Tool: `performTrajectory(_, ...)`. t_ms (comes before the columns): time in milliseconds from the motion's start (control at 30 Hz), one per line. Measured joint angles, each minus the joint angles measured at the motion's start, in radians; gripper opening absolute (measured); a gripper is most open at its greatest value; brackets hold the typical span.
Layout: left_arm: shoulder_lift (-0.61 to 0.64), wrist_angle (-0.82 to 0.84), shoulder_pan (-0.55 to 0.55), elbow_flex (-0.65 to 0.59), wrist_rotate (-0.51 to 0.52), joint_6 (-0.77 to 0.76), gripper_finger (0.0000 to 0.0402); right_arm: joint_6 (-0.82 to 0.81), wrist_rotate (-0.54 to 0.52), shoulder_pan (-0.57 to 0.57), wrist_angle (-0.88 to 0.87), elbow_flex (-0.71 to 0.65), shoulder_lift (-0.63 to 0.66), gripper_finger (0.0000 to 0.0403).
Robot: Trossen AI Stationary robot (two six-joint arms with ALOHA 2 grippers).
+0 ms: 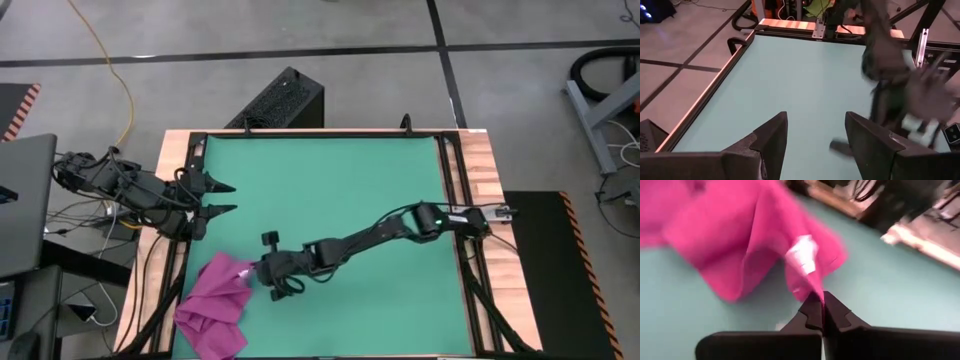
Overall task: Roll towel
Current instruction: Fold the violet towel
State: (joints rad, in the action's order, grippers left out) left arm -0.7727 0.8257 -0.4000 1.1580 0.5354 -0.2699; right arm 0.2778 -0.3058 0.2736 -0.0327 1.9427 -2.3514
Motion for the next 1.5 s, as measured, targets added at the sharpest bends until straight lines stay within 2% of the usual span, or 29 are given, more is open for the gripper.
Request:
performTrajectory(100,0.000,0.000,0.000,0.000,0.000,0.000,0.0190,0.001,-0.091,0.023,-0.109,0.001,0.111,0.0006)
performTrajectory(233,-0.003,0.000,0.000,0.000,0.000,-0.018,0.0190,-0.026,-0.347,0.044,-0.290,0.001,0.250,0.0006)
performTrajectory(300,-0.008,0.000,0.000,0.000,-0.002,-0.030,0.0190,-0.039,-0.428,0.043,-0.397,0.001,0.313,0.0006)
performTrajectory(400,-0.026,-0.003,0.000,-0.014,-0.032,-0.028,0.0190,-0.103,-0.468,0.025,-0.565,0.002,0.393,0.0006)
performTrajectory(567,-0.080,-0.004,0.000,-0.080,-0.076,0.014,0.0190,-0.324,-0.501,-0.033,-0.919,0.002,0.483,0.0006)
performTrajectory(700,-0.148,-0.052,0.000,-0.154,-0.053,0.034,0.0190,-0.511,-0.504,-0.084,-1.131,0.002,0.520,0.0006)
performTrajectory(867,-0.276,-0.326,-0.002,-0.274,-0.032,0.065,0.0190,-0.560,-0.500,-0.122,-1.236,0.001,0.519,0.0006)
performTrajectory(1033,-0.427,-0.655,-0.020,-0.379,-0.010,0.158,0.0190,-0.560,-0.501,-0.148,-1.252,0.001,0.515,0.0006)
performTrajectory(1133,-0.538,-0.797,-0.020,-0.408,0.020,0.195,0.0190,-0.560,-0.498,-0.167,-1.252,0.001,0.516,0.0006)
performTrajectory(1267,-0.702,-0.956,-0.014,-0.405,0.127,0.225,0.0190,-0.559,-0.480,-0.184,-1.255,0.001,0.522,0.0007)
performTrajectory(1400,-0.863,-1.241,-0.020,-0.401,0.235,0.268,0.0190,-0.558,-0.480,-0.188,-1.257,0.001,0.524,0.0007)
performTrajectory(1500,-0.975,-1.361,-0.030,-0.362,0.333,0.298,0.0190,-0.558,-0.480,-0.193,-1.254,0.001,0.524,0.0007)
